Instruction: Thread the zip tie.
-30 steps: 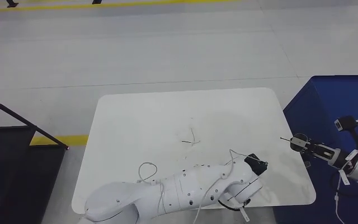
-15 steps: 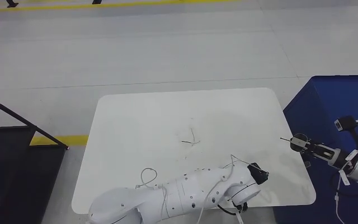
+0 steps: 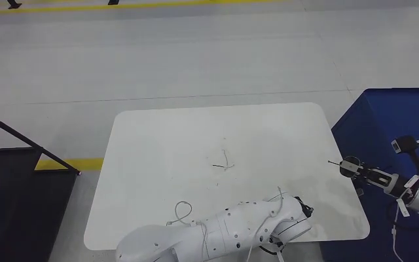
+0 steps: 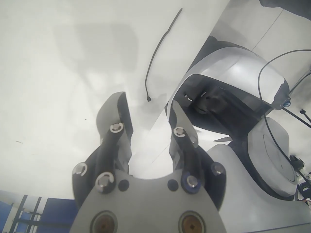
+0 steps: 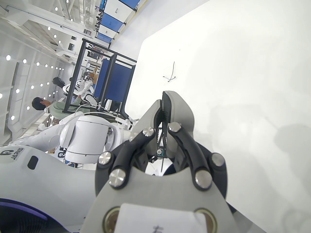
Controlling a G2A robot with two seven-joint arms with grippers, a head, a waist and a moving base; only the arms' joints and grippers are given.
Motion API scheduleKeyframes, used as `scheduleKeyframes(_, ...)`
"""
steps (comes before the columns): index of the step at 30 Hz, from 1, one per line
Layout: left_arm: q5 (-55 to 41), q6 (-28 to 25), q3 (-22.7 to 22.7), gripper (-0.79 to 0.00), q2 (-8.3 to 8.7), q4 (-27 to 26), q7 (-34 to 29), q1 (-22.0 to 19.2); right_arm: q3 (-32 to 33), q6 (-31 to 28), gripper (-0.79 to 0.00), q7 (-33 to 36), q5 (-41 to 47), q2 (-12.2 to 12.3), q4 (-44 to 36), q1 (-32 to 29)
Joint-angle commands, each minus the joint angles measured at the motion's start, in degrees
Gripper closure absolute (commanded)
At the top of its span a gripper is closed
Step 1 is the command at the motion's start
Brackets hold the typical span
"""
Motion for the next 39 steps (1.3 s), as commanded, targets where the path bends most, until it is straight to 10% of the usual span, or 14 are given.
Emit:
scheduleKeyframes(1, 0.20, -0.17, -0.04, 0.000, -0.36, 0.92, -0.03, 0.20, 0.00, 0.00, 0.000, 0.00, 0.00, 0.00, 0.00, 0.00)
scheduleKeyframes(24, 2.40, -1.19, -1.80, -0.148, -3.66, 7.19, -0.64, 1.66, 0.00, 0.00, 0.000, 0.00, 0.00, 0.00, 0.00, 0.00)
scheduleKeyframes(30, 2.88, -1.45, -2.42, 0.000, -4.19, 8.07, -0.74, 2.04, 0.00, 0.00, 0.000, 0.00, 0.00, 0.00, 0.00, 0.00)
scheduleKeyframes(39, 3.76, -1.73, -3.46, 0.000, -4.83, 9.41, -0.58, 2.41, 0.00, 0.00, 0.000, 0.00, 0.00, 0.00, 0.00, 0.00)
